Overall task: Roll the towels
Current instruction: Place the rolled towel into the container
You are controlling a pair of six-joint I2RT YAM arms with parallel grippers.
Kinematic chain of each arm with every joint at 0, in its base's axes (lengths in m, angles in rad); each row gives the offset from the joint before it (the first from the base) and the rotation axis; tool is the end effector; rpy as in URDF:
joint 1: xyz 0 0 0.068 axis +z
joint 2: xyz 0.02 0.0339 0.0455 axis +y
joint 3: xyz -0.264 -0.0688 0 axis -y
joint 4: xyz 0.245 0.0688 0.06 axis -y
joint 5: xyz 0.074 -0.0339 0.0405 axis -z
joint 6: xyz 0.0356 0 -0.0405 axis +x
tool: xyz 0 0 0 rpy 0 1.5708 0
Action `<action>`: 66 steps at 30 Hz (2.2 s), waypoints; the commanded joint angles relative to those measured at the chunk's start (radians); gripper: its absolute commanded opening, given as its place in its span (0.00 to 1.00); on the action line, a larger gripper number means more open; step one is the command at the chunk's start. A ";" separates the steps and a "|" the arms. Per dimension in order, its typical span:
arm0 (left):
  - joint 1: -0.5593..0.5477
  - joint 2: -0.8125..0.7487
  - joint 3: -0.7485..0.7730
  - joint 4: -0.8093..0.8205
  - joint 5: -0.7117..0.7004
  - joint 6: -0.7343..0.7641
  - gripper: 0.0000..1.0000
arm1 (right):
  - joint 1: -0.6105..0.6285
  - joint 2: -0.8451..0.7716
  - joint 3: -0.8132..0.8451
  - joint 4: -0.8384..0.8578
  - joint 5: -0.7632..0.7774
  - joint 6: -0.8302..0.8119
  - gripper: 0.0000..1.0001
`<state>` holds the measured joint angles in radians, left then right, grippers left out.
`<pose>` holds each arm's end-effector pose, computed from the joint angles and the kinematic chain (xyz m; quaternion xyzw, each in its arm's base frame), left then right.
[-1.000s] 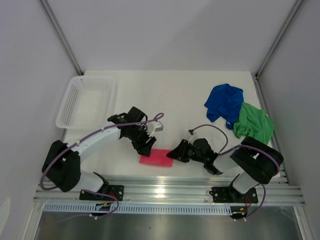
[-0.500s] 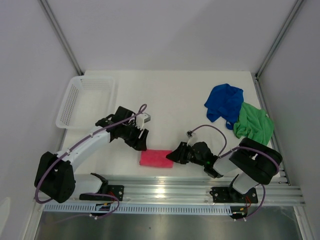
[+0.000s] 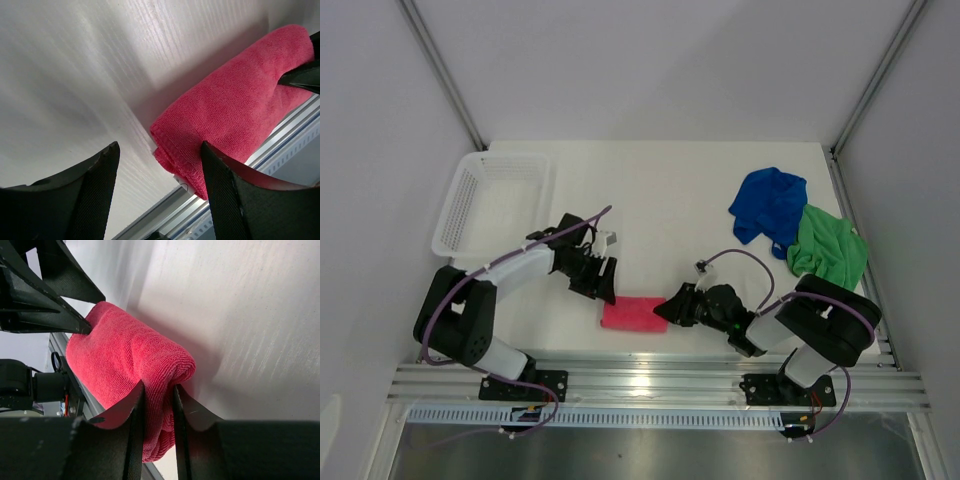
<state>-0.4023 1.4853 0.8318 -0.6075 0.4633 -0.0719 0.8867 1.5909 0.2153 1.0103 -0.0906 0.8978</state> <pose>0.2337 -0.1167 0.1744 0.1931 0.9427 -0.2558 0.0927 0.1453 0.1833 0.1096 -0.0211 0.8231 0.4643 0.3264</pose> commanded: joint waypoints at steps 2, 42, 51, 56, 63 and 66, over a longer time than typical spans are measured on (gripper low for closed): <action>0.003 0.024 -0.006 0.041 0.076 -0.045 0.69 | -0.022 0.040 -0.013 0.040 0.057 -0.004 0.12; 0.065 0.214 0.032 0.044 0.213 -0.065 0.70 | 0.067 -0.003 0.010 0.008 0.299 0.024 0.06; 0.065 0.288 0.032 0.058 0.261 -0.057 0.47 | 0.054 0.026 0.007 0.027 0.259 0.044 0.05; 0.068 0.273 0.024 0.071 0.271 -0.052 0.24 | 0.041 0.035 0.004 0.045 0.230 0.050 0.05; 0.069 0.179 0.010 0.081 0.261 -0.022 0.01 | 0.026 0.046 0.029 0.071 0.137 0.024 0.00; 0.069 0.122 0.021 0.068 0.241 0.003 0.01 | 0.011 0.029 0.048 0.070 0.097 0.012 0.00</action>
<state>-0.3313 1.6886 0.8501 -0.5621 0.7490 -0.1215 0.9062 1.6184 0.2317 1.0534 0.0578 0.9405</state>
